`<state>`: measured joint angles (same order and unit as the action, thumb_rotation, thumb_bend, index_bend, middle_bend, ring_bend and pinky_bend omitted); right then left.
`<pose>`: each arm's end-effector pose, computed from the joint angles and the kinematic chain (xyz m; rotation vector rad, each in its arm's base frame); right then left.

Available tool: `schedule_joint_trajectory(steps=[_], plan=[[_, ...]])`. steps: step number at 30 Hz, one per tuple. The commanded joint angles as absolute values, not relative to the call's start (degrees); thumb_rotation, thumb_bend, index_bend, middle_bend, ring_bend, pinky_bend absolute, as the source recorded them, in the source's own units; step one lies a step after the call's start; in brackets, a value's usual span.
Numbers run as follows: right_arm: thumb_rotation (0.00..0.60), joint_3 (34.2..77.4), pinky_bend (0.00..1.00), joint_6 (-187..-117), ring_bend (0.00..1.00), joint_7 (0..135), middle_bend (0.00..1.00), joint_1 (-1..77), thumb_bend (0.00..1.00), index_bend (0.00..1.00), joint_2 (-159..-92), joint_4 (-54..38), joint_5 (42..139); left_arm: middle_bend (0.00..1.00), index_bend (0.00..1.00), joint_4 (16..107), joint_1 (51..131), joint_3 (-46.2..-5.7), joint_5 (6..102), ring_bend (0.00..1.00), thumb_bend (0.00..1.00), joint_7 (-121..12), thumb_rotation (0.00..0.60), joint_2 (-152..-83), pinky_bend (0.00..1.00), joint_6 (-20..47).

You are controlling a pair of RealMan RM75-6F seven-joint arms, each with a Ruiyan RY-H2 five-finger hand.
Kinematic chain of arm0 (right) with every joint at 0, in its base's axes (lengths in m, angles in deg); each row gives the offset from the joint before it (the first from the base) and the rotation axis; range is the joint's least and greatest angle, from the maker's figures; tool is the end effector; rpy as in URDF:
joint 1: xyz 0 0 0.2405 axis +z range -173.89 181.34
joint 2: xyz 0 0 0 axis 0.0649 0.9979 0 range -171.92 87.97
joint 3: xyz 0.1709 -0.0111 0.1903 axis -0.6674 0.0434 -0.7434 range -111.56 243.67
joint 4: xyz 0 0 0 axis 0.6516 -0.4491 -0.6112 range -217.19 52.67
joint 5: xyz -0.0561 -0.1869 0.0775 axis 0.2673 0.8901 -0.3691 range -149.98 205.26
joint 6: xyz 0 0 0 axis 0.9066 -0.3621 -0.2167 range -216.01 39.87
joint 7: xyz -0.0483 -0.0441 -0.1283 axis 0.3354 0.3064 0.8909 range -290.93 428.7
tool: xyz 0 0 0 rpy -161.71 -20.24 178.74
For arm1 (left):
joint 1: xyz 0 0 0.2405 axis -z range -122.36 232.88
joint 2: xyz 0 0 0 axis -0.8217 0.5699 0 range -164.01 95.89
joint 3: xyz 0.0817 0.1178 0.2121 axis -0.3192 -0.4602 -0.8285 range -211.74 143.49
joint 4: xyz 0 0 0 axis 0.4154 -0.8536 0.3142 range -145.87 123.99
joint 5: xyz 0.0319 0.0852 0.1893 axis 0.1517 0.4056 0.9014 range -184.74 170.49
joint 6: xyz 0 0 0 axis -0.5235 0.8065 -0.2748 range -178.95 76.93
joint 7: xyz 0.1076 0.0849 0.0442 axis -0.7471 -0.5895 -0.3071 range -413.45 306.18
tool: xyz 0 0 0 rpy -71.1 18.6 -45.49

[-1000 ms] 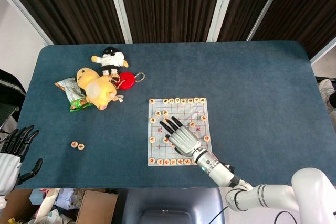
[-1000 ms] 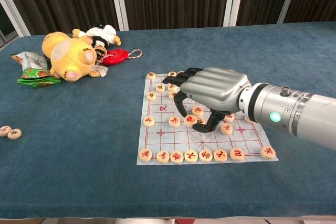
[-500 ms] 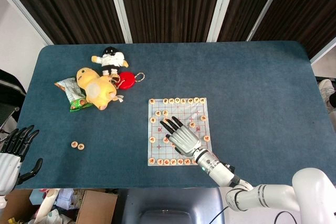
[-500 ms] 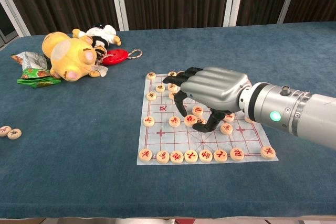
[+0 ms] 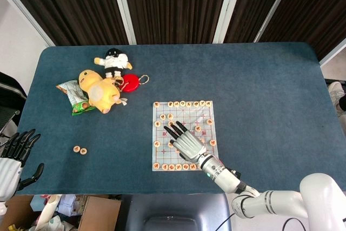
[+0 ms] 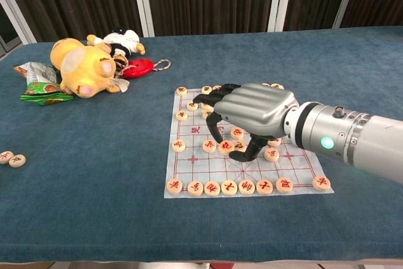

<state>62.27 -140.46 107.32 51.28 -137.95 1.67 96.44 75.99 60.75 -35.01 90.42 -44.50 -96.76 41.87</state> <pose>-0.1081 -0.3039 -0.0763 2.2184 -0.5172 0.7771 -0.3000 0.1689 0.1715 -1.5215 -0.8106 -1.0926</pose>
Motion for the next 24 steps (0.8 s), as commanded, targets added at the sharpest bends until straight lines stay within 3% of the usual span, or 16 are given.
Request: schedule_joint_trajectory(steps=[1,24], plan=[[0.600,62.28,0.00,-140.39,0.00,107.44,0.10,51.34,0.47,0.65,-138.10,1.54,96.40,0.00,0.00,76.00,60.73,-35.01,90.45,0.00,0.40,-44.44,0.600,-96.73,0.01,41.96],[0.600,62.28,0.00,-139.41,0.00,108.35,0.10,51.94,0.47,0.64,-139.35,0.43,95.24,0.00,0.00,75.99,60.74,-35.01,90.47,0.00,0.40,-44.39,0.600,-96.72,0.01,41.93]])
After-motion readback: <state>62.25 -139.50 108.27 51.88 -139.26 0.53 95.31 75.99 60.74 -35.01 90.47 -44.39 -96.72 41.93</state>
